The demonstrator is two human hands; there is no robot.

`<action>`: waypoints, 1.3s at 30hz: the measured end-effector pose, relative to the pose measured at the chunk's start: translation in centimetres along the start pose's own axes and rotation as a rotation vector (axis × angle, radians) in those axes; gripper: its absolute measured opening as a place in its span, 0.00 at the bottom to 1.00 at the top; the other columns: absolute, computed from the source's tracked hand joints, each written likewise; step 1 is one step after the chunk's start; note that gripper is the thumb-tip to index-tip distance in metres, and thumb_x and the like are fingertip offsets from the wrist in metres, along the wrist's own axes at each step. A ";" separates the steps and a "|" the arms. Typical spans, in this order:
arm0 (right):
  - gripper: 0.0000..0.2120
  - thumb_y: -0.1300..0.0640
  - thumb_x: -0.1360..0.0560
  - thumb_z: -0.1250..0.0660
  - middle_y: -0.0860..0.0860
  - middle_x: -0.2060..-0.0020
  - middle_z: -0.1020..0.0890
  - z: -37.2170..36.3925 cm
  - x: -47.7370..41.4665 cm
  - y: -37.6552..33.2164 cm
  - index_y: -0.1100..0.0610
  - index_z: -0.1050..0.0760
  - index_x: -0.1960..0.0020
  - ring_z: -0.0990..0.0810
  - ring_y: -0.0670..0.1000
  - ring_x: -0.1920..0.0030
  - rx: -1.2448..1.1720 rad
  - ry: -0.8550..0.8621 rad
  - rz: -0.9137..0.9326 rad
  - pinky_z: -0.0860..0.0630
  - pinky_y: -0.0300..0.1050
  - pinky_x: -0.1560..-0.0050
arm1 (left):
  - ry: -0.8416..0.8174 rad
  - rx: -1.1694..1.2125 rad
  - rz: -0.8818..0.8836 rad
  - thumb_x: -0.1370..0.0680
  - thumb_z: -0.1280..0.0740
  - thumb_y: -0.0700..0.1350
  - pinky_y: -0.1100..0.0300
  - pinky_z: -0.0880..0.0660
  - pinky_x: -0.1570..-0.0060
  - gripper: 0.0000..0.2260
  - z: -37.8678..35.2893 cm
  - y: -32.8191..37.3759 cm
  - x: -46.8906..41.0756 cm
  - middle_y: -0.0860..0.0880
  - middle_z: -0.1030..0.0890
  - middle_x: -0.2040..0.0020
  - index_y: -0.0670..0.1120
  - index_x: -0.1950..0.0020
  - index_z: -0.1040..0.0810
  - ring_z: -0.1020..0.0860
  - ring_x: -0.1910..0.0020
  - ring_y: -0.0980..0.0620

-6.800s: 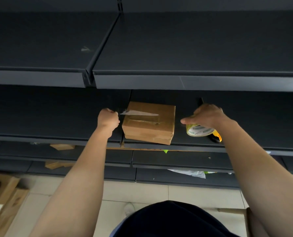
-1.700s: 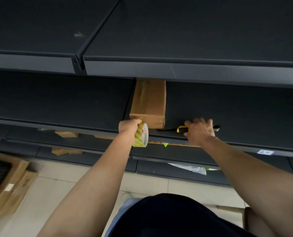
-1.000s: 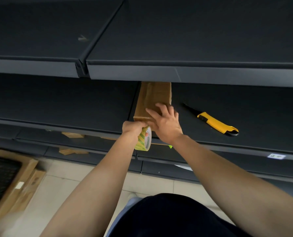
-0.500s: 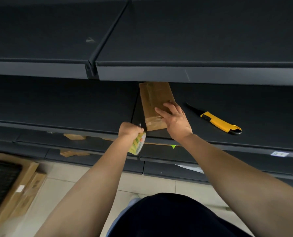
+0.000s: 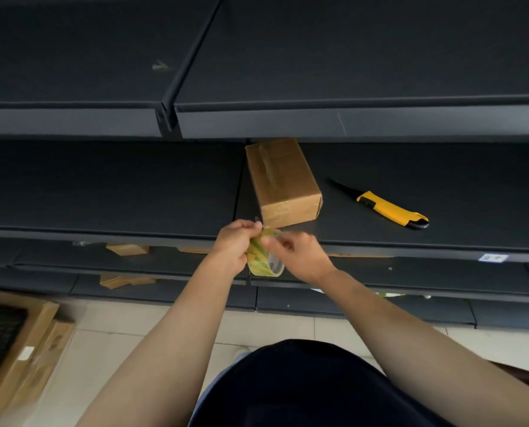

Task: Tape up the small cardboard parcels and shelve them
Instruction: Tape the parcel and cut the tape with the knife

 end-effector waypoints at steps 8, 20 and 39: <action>0.20 0.53 0.23 0.35 0.60 0.66 0.24 0.1 1.0 1.5 0.71 0.26 0.58 0.27 0.54 0.65 -0.353 0.062 -0.221 0.25 0.54 0.60 | -0.039 -0.191 -0.141 0.24 0.32 0.37 0.54 0.24 0.56 0.09 -2.5 -1.0 0.7 0.49 0.20 0.58 0.46 0.63 0.24 0.23 0.58 0.49; 0.20 0.53 0.23 0.34 0.49 0.74 0.31 2.8 3.7 4.5 0.55 0.37 0.71 0.34 0.49 0.73 -0.175 0.414 -0.309 0.38 0.42 0.73 | -0.320 -0.197 -0.061 0.23 0.35 0.36 0.53 0.25 0.51 0.09 -7.6 -1.8 2.5 0.46 0.23 0.60 0.44 0.62 0.26 0.26 0.59 0.50; 0.15 0.66 0.24 0.41 0.58 0.43 0.22 7.9 -0.5 6.9 0.59 0.27 0.38 0.27 0.58 0.38 0.672 0.369 -0.478 0.24 0.49 0.53 | 0.112 -0.613 -0.743 0.22 0.34 0.42 0.70 0.29 0.62 0.02 -7.3 0.6 3.0 0.53 0.25 0.57 0.45 0.53 0.26 0.26 0.61 0.58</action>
Point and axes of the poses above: each hand's wrist, its own x-axis away from the middle knuckle, its own z-axis out of the back of the hand, y = z × x, the point moved 1 cm from there along -x, towards the middle knuckle
